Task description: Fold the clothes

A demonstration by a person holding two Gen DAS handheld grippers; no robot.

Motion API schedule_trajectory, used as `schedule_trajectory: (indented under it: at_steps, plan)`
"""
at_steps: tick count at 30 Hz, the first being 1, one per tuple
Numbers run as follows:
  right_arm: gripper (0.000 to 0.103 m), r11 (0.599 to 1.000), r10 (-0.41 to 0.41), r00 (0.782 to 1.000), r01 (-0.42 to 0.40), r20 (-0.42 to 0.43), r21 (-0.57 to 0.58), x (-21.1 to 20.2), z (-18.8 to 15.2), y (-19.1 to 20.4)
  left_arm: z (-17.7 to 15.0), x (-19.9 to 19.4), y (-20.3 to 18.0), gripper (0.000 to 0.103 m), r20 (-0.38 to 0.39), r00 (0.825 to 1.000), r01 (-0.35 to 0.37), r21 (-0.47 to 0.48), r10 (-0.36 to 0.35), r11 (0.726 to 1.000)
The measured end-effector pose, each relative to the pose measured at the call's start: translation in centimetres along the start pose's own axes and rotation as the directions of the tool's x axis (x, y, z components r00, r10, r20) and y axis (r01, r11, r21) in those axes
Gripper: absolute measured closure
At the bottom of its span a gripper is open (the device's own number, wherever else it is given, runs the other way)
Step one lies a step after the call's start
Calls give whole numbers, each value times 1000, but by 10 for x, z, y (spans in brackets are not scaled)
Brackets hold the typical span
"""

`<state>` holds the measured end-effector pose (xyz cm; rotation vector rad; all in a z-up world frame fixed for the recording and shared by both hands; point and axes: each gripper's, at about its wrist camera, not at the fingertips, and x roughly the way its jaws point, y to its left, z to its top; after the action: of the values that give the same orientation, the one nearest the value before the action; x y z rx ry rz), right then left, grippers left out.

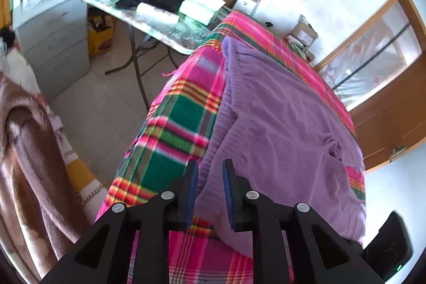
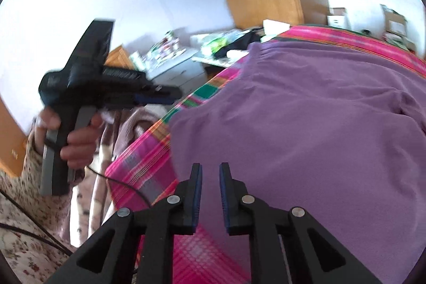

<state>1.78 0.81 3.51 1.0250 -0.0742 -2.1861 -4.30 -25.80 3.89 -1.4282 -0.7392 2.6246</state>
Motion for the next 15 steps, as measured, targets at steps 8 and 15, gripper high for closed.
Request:
schedule_trajectory:
  at_steps: [8, 15]
  plan:
    - [85, 987, -140, 989, 135, 51, 89, -30, 18, -53, 24, 13, -31, 83, -11, 999, -45, 135, 47, 990]
    - [85, 973, -208, 972, 194, 107, 128, -46, 52, -98, 56, 25, -55, 83, 34, 995, -94, 229, 89, 969]
